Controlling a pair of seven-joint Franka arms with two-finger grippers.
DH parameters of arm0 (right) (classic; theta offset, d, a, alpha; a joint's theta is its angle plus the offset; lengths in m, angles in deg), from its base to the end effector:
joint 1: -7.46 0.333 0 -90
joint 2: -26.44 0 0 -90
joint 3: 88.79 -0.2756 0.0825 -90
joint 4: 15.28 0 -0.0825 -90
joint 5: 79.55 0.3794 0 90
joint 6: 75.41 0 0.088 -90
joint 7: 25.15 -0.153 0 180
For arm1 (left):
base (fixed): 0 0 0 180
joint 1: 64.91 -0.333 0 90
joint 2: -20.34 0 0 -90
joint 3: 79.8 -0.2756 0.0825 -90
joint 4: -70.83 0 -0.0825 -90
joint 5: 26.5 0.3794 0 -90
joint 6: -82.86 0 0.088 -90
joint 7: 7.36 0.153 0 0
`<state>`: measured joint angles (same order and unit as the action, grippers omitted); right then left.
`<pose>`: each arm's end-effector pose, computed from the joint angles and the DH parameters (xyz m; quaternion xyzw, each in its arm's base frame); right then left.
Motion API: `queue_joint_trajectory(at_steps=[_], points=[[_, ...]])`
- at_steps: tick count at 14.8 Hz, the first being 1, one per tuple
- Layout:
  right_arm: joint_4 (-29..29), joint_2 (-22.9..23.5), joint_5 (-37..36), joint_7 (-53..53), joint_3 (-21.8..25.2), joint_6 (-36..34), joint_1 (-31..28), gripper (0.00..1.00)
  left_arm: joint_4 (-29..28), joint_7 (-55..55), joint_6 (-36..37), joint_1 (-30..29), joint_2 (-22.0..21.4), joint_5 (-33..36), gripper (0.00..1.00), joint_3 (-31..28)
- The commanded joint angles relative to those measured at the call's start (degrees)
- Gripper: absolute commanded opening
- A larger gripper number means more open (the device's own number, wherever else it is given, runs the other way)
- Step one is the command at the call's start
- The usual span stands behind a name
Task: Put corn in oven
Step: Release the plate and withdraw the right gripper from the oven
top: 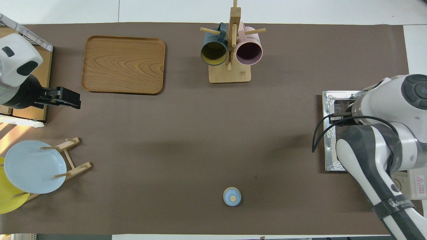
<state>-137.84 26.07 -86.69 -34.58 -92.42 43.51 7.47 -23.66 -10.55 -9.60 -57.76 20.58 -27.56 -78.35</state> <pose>0.5249 0.0220 0.3197 0.9980 -0.0188 -0.0222 0.0567 0.5438 -0.0850 0.5028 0.9987 -0.0466 -0.0207 0.0072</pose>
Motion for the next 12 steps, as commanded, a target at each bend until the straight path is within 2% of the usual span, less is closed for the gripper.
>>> queue_joint_trajectory(at_steps=[1, 4, 6, 12], points=[[-1.8, 3.35, 0.89, -6.11, -0.15, 6.2, 1.83, 0.0, -0.26, 0.21, 0.62, -0.56, -0.86, 1.24, 1.0, 0.57], [-3.48, 7.47, 0.89, -6.66, -0.15, 12.99, 1.4, 0.0, -0.35, 0.29, 0.62, -0.56, -0.94, 1.24, 1.0, 0.57], [-3.83, 9.24, 0.89, -6.31, -0.15, 13.79, 0.0, 0.0, -0.26, 0.29, 0.62, -0.56, -0.86, 1.24, 1.0, 0.57], [-4.27, 9.42, 0.54, -6.04, 0.03, 13.35, -0.1, 0.0, -0.26, 0.21, 0.62, -0.56, -0.94, 1.24, 1.0, 0.57]])
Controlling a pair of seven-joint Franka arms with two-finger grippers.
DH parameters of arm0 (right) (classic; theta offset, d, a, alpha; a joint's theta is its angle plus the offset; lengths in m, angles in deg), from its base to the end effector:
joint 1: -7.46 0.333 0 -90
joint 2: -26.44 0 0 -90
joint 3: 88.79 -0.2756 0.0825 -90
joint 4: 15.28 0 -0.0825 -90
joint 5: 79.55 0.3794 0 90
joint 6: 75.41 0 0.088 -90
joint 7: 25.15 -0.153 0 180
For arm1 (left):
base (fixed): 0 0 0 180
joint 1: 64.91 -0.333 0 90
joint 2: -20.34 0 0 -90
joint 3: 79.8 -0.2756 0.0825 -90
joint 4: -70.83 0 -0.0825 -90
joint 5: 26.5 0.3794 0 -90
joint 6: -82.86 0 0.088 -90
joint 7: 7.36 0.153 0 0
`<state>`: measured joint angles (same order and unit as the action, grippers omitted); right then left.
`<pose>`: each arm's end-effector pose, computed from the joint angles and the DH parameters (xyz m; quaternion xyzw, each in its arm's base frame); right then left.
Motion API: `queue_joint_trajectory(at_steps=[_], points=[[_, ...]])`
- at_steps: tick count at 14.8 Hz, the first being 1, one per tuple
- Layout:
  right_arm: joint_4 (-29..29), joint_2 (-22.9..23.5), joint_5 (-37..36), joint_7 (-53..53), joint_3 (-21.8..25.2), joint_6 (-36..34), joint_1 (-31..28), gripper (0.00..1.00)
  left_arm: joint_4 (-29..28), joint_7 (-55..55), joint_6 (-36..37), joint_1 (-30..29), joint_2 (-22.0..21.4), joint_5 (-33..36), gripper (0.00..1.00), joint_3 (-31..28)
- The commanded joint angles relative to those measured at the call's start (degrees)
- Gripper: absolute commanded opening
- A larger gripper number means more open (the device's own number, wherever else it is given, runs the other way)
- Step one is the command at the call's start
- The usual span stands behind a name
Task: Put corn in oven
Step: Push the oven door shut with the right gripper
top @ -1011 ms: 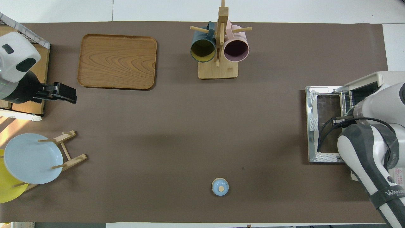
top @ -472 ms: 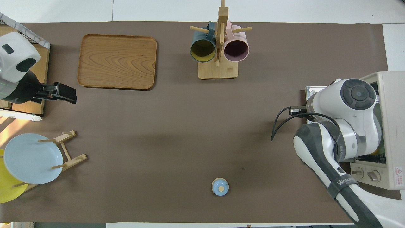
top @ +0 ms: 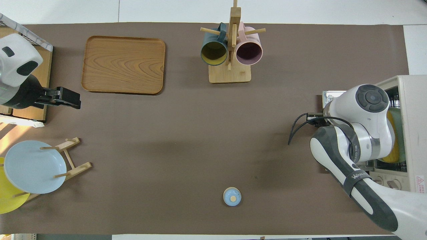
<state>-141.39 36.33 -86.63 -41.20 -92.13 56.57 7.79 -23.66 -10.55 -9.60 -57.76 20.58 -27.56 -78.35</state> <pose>0.5282 0.0278 0.2163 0.9965 -0.0652 -0.0274 0.0448 0.5438 -0.0850 0.5028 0.9987 -0.0466 -0.0207 0.0072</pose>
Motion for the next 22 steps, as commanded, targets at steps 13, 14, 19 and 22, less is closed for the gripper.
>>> queue_joint_trajectory(at_steps=[13, 14, 19, 22], points=[[11.13, -1.97, -8.31, 10.85, -0.01, -18.31, -3.58, 0.0, -0.26, 0.2, 0.62, -0.56, -0.94, 1.24, 1.0, 0.57], [12.28, -2.67, -8.31, 12.08, 0.08, -20.17, -4.02, 0.0, -0.26, 0.2, 0.62, -0.56, -0.85, 1.24, 1.0, 0.57], [12.73, -6.36, -7.61, 20.6, 0.08, -23.08, -8.41, 0.0, -0.26, 0.29, 0.62, -0.56, -0.94, 1.24, 1.0, 0.48], [12.82, -8.3, -7.17, 23.78, -0.01, -25.28, -10.44, 0.0, -0.26, 0.29, 0.62, -0.56, -0.85, 1.24, 1.0, 0.48]])
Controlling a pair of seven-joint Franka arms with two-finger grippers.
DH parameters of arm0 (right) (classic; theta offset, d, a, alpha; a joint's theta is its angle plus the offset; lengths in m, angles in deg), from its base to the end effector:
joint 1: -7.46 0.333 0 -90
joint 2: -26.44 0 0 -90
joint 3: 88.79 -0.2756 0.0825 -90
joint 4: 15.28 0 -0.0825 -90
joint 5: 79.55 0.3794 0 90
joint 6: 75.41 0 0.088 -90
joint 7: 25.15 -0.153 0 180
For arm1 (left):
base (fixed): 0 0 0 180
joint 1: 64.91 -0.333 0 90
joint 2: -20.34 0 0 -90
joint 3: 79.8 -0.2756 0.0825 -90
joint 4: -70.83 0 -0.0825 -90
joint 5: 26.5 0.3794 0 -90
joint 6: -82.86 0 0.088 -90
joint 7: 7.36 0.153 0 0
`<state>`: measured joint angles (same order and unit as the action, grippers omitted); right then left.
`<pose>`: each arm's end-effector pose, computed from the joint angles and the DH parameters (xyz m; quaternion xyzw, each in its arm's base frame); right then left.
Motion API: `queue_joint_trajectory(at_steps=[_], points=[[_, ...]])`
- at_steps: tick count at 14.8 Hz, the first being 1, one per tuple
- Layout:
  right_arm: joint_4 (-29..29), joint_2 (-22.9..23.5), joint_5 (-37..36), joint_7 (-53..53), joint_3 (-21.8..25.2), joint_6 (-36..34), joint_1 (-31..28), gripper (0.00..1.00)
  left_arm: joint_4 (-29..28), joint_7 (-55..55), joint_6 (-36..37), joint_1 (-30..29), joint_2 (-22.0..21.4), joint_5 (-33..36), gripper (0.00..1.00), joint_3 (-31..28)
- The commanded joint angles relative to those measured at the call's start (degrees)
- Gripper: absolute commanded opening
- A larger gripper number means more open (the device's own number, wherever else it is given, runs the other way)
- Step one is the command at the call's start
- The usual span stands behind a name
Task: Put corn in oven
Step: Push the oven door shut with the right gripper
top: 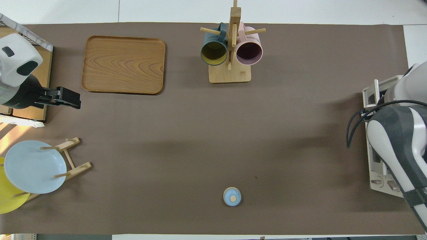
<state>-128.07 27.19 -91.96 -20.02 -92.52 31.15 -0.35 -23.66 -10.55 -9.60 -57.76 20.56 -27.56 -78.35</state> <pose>0.5335 -0.0643 0.3716 0.9920 0.0462 -0.0684 0.0959 0.5438 -0.0850 0.5030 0.9987 -0.0466 -0.0205 0.0072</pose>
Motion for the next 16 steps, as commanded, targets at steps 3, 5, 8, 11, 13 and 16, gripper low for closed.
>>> queue_joint_trajectory(at_steps=[3, 5, 8, 11, 13, 16], points=[[-0.41, -0.39, -1.74, 4.09, 0.47, -1.09, -2.39, 0.04, -0.26, 0.2, 0.61, -0.56, -0.93, 1.24, 1.0, 0.57], [-0.15, -1.62, -1.66, 5.5, 0.56, -2.76, -2.39, 0.08, -0.35, 0.29, 0.61, -0.56, -0.84, 1.24, 1.0, 0.48], [0.47, -2.85, -1.05, 7.96, 0.56, -4.17, -2.39, 0.21, -0.26, 0.29, 0.61, -0.56, -0.84, 1.24, 1.0, 0.57], [2.13, -3.21, 0.98, 8.23, 0.74, -6.45, -2.3, 0.38, -0.26, 0.2, 0.61, -0.56, -0.93, 1.24, 1.0, 0.57], [2.84, -3.21, 4.12, 8.14, 0.65, -6.98, -1.86, 0.48, -0.26, 0.21, 0.61, -0.56, -0.84, 1.24, 1.0, 0.57], [6.51, -3.21, 9.84, 7.79, 0.03, -9.43, -1.33, 0.89, -0.35, 0.21, 0.61, -0.56, -0.84, 1.24, 1.0, 0.57]])
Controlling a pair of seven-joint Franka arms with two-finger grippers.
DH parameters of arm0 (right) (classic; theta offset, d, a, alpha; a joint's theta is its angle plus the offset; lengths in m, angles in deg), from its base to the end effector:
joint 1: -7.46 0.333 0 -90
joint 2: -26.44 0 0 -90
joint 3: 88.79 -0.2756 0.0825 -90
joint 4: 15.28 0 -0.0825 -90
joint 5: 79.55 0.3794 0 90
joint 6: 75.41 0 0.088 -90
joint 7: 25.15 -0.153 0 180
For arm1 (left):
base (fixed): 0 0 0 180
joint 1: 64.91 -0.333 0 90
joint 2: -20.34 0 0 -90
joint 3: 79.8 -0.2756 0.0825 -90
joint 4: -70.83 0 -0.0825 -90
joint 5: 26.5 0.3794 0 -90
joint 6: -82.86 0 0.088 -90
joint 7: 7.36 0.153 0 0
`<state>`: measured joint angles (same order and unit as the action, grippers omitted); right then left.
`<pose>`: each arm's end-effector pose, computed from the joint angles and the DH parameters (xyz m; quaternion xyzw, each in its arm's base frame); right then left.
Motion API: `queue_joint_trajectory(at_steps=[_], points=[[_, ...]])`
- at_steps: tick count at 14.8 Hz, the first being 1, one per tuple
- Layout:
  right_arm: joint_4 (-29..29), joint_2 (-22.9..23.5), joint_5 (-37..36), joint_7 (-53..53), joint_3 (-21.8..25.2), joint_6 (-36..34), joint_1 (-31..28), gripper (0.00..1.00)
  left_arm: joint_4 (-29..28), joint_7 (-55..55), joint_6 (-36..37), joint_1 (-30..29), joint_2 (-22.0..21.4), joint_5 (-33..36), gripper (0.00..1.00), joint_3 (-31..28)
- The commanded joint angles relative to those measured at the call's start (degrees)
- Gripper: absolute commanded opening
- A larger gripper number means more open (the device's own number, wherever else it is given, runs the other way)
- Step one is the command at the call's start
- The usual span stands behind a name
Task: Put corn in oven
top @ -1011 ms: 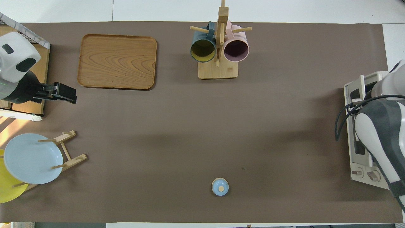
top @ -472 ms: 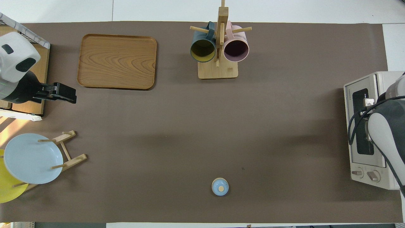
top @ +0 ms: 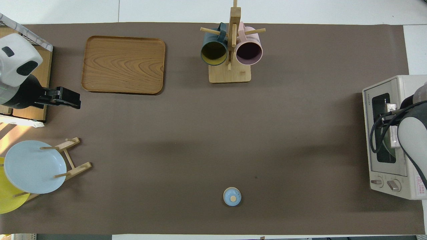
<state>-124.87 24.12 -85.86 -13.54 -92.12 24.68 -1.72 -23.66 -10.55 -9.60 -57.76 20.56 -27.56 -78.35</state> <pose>0.5223 -0.0683 0.4158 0.9946 0.0630 -0.0701 0.0445 0.5438 -0.0850 0.5030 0.9987 -0.0466 -0.0205 0.0072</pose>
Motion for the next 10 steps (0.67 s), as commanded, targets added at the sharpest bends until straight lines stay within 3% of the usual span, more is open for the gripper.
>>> queue_joint_trajectory(at_steps=[1, 6, 10], points=[[5.33, 0.12, 5.24, 0.96, -0.8, -4.45, 0.56, 1.0, -0.35, 0.29, 0.62, -0.56, -0.92, 1.24, 1.0, 0.57], [8.78, 0.74, 5.51, -3.26, -1.59, -7.18, 5.21, 1.0, -0.26, 0.29, 0.62, -0.56, -0.83, 1.24, 1.0, 0.48], [10.89, 1.09, 5.78, -4.14, -1.59, -8.51, 5.57, 1.0, -0.35, 0.21, 0.62, -0.56, -0.83, 1.32, 1.0, 0.57]])
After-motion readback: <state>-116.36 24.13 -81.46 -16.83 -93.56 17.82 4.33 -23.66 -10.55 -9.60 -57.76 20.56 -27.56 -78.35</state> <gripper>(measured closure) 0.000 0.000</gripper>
